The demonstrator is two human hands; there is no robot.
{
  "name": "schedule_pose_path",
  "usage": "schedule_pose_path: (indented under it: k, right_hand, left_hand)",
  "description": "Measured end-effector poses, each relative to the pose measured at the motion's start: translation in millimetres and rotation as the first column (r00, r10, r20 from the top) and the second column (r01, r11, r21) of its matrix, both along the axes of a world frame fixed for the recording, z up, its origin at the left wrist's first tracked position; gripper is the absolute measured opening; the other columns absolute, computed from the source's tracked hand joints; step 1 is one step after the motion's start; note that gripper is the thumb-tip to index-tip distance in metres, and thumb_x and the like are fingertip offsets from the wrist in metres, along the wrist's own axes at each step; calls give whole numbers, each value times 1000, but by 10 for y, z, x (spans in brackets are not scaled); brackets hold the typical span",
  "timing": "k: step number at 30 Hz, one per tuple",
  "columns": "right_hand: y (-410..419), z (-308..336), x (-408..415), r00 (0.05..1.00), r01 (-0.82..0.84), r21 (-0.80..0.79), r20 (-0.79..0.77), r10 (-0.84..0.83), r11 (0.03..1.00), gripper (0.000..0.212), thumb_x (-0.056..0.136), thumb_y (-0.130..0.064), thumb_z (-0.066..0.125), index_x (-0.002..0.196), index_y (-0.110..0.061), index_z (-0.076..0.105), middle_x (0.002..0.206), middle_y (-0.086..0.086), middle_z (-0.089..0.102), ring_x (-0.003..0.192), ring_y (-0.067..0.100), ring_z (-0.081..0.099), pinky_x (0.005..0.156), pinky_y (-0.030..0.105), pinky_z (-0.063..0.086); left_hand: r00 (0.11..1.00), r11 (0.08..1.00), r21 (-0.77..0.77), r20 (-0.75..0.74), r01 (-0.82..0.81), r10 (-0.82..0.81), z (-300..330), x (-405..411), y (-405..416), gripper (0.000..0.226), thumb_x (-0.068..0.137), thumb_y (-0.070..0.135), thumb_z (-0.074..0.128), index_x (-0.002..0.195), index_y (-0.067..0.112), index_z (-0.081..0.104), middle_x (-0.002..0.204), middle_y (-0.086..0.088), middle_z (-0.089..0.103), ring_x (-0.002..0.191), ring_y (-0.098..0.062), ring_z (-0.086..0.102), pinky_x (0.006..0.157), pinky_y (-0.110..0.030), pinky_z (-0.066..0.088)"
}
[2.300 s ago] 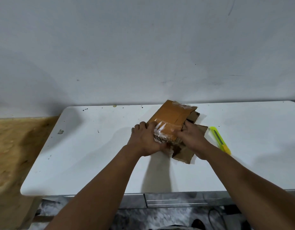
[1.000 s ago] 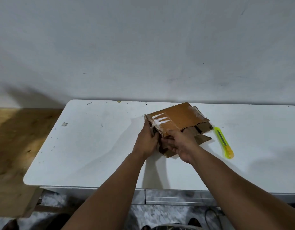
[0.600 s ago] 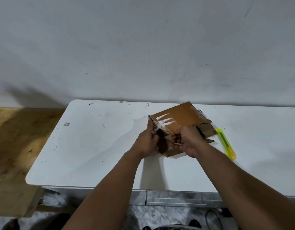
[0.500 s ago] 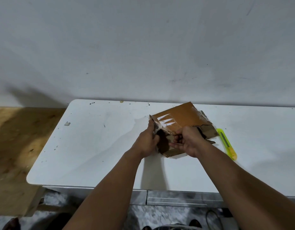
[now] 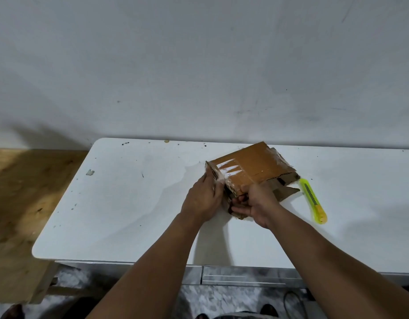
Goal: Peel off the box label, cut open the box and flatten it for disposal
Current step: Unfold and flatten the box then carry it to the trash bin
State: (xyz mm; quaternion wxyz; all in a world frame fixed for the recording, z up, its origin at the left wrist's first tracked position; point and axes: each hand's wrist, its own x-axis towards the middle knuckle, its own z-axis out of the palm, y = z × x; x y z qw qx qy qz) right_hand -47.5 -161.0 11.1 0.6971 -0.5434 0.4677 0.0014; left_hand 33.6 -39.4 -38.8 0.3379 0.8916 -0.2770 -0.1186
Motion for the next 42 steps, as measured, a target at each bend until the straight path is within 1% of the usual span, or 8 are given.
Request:
schedule_pose_path:
  k: [6, 15, 23, 27, 30, 34, 39, 42]
  right_hand:
    - [64, -1, 12, 1000, -17, 6, 17, 17, 1000, 22, 96, -4, 39, 98, -11, 61, 55, 4, 55, 69, 22, 65, 82, 52, 58]
    - [55, 199, 67, 990, 80, 226, 96, -104, 971, 24, 95, 2, 28, 96, -4, 51, 60, 7, 41, 83, 32, 71, 100, 62, 43]
    - [36, 209, -35, 981, 99, 266, 134, -139, 959, 25, 93, 0, 29, 85, -6, 52, 63, 6, 41, 86, 29, 72, 96, 68, 44]
    - [115, 212, 0, 981, 54, 280, 163, -103, 958, 13, 97, -13, 47, 99, -9, 59, 69, 4, 46, 80, 23, 71, 79, 52, 58]
    - [79, 234, 14, 984, 46, 198, 161, -79, 979, 10, 97, -17, 51, 98, -9, 58, 73, 3, 48, 79, 19, 68, 71, 43, 60]
    - [-25, 288, 5, 991, 34, 26, 130, -37, 999, 20, 95, -23, 58, 111, -12, 63, 90, -1, 66, 80, 14, 69, 61, 36, 60]
    - [-109, 368, -80, 971, 175, -270, 207, -120, 947, 107, 76, -11, 79, 152, -31, 8, 93, -3, 66, 78, 22, 73, 61, 42, 62]
    - [-50, 411, -139, 996, 28, -455, 92, 16, 890, 52, 76, -24, 78, 121, -28, 51, 92, -8, 65, 88, 19, 67, 73, 36, 57]
  left_hand:
    - [985, 991, 107, 161, -82, 64, 20, 74, -54, 45, 109, 37, 26, 103, 10, 62, 96, -14, 70, 91, -34, 65, 69, -35, 39]
    - [944, 932, -179, -159, -315, 289, 49, 4, -96, 43, 106, 21, 32, 65, 14, 43, 65, 1, 54, 69, -23, 50, 58, -34, 29]
    - [811, 854, -236, -501, -465, 303, -7, 81, 39, 35, 101, 29, 35, 99, 15, 66, 102, 1, 69, 100, -26, 61, 84, -39, 48]
    - [916, 925, -254, -358, -282, 181, 77, -69, 13, 56, 107, 44, 36, 159, 29, 21, 126, 4, 61, 112, -19, 58, 95, -35, 42]
    - [956, 952, -178, -202, -249, 212, 17, -7, 60, 66, 103, 30, 41, 161, 32, 10, 132, -4, 64, 111, -30, 63, 95, -42, 49]
    - [981, 975, -116, -72, -189, 182, 45, 78, 199, 52, 92, 32, 31, 138, 34, 53, 121, -1, 67, 110, -28, 62, 96, -40, 49]
    - [983, 977, 113, 60, -179, 173, -59, 174, 349, 35, 94, 12, 44, 123, 18, 63, 112, -7, 67, 106, -32, 62, 88, -38, 49]
    - [983, 947, 286, 153, -145, 104, -126, 227, 448, 41, 97, 18, 43, 137, 24, 53, 120, -5, 65, 109, -31, 60, 89, -40, 48]
